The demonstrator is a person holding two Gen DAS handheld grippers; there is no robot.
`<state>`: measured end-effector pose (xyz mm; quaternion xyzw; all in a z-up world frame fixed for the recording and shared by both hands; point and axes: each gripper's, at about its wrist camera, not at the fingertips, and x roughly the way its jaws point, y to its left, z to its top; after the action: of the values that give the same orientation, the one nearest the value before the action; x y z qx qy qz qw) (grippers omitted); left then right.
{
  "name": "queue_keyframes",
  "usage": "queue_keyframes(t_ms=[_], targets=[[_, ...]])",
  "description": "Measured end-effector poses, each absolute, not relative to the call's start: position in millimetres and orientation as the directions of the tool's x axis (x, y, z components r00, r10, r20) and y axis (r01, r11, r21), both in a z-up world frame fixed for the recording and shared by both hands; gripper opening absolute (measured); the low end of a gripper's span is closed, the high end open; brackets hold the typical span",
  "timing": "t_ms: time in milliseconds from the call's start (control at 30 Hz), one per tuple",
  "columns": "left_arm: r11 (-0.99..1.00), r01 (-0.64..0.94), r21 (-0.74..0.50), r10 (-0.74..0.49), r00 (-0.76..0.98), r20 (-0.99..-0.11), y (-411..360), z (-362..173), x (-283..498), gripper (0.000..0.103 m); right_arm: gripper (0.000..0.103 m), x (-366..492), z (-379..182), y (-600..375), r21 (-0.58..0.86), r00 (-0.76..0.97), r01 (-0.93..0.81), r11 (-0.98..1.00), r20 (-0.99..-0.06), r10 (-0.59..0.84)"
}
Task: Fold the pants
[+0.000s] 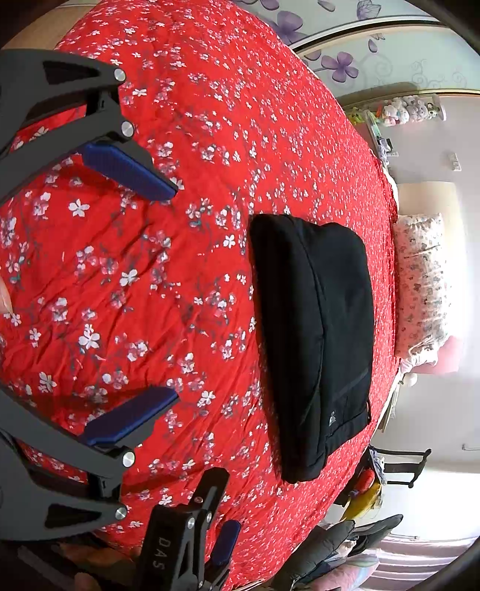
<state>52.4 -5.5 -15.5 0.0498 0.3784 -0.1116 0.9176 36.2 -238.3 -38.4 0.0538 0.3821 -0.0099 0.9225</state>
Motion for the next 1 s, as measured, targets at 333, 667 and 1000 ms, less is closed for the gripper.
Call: queue_keyframes(t_ms=[333,667,1000], targets=[[0.970,0.242,0.008,-0.166,0.689,-0.706,-5.5,-15.1,52.4,0.101,0.102,38.0,-37.8,-245.5,0.087,0.703,0.050,0.995,-0.710,0.027],[0.970,0.242,0.012,-0.164,0.691,-0.704,-4.0,-15.4,51.9,0.101,0.102,39.5,-38.0,-246.5,0.085,0.701,0.045,0.995,-0.713,0.029],[0.969,0.245,0.014,-0.162,0.683,-0.712,-2.4,-18.6,50.7,0.101,0.102,41.9,-39.0,-246.3,0.082,0.695,0.041,0.996,-0.718,0.030]])
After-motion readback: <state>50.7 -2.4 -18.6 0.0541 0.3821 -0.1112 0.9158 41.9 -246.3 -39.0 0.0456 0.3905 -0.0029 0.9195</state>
